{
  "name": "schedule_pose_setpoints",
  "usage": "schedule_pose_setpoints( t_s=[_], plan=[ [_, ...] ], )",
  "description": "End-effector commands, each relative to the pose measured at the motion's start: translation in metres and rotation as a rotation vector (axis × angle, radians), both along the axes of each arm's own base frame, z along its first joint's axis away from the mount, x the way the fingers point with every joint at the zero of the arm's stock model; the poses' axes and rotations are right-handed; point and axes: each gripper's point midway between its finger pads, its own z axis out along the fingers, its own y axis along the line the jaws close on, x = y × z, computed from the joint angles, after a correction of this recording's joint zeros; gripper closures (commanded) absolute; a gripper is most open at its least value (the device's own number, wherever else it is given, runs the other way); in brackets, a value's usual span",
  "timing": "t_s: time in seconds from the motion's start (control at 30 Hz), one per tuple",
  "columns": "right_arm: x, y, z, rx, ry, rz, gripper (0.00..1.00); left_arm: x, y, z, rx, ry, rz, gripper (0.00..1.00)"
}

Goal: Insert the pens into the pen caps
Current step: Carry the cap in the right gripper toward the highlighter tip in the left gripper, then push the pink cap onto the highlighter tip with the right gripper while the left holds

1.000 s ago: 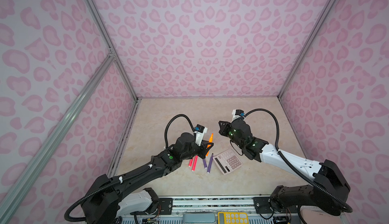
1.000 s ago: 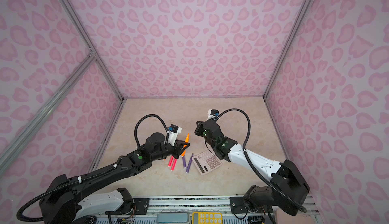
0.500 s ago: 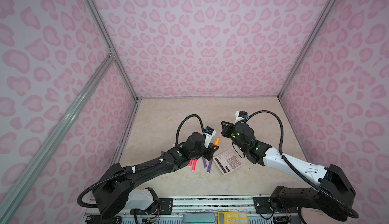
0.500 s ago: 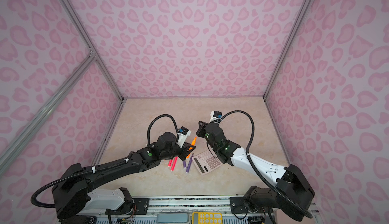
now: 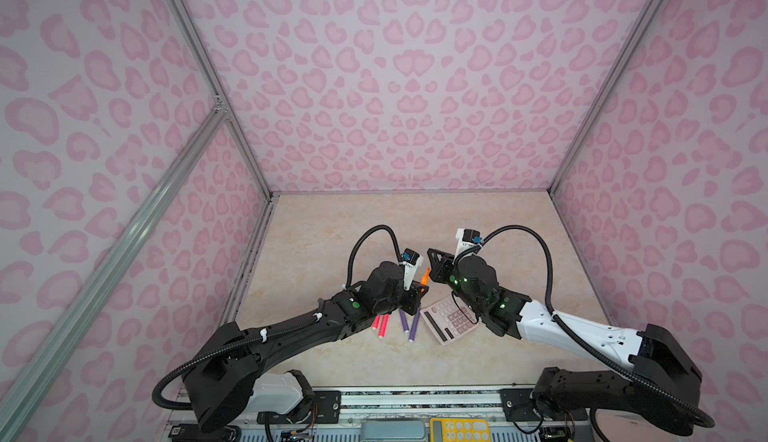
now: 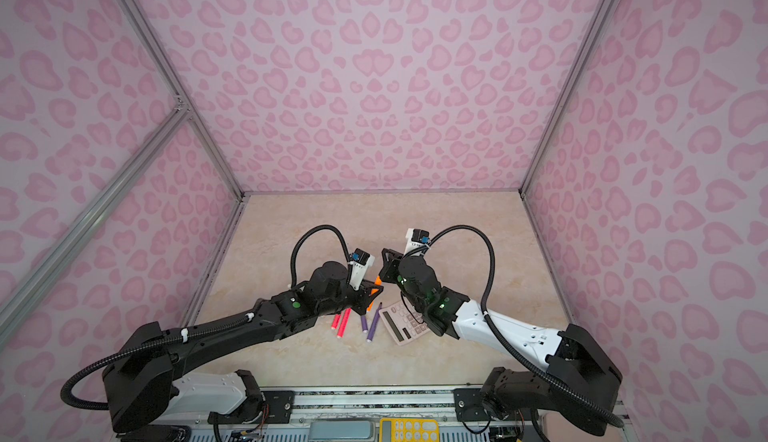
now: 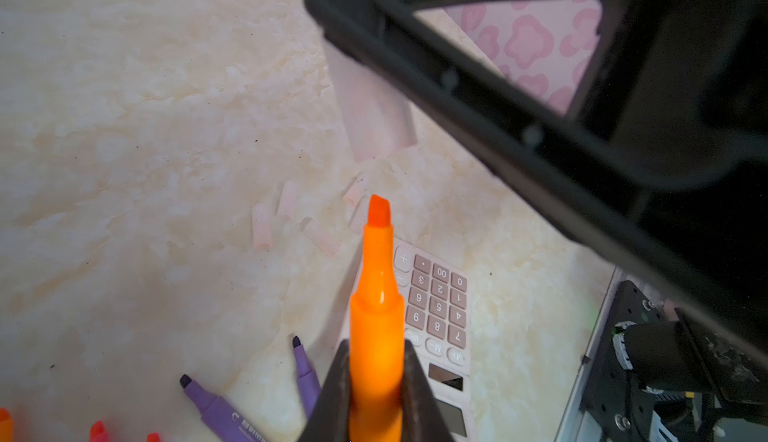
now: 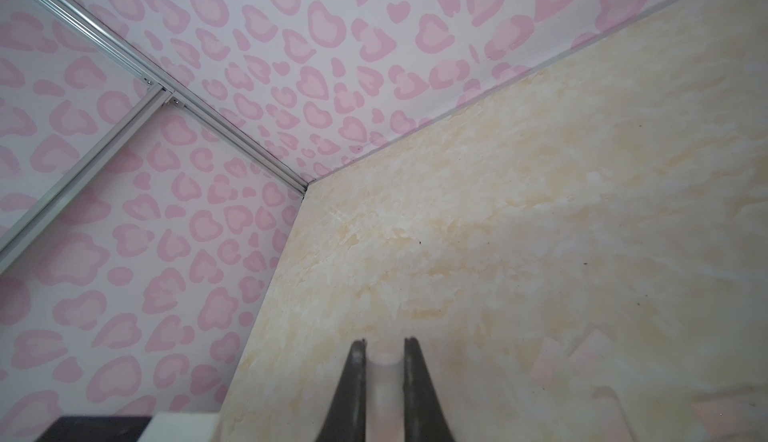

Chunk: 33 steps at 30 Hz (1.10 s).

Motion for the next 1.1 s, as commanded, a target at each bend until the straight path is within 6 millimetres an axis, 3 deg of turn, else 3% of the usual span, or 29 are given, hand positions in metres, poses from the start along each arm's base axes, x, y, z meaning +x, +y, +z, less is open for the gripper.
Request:
schedule_pose_setpoints(
  t_s=[0.0,1.07],
  plan=[
    [0.001,-0.004,0.006,0.018,-0.031,-0.034,1.0,0.004,0.003,0.008,-0.018,-0.026,0.031,0.96],
    [0.003,0.019,-0.005,0.022,-0.019,0.012,1.0,0.008,0.011,0.011,-0.01,-0.04,0.063,0.96]
  ],
)
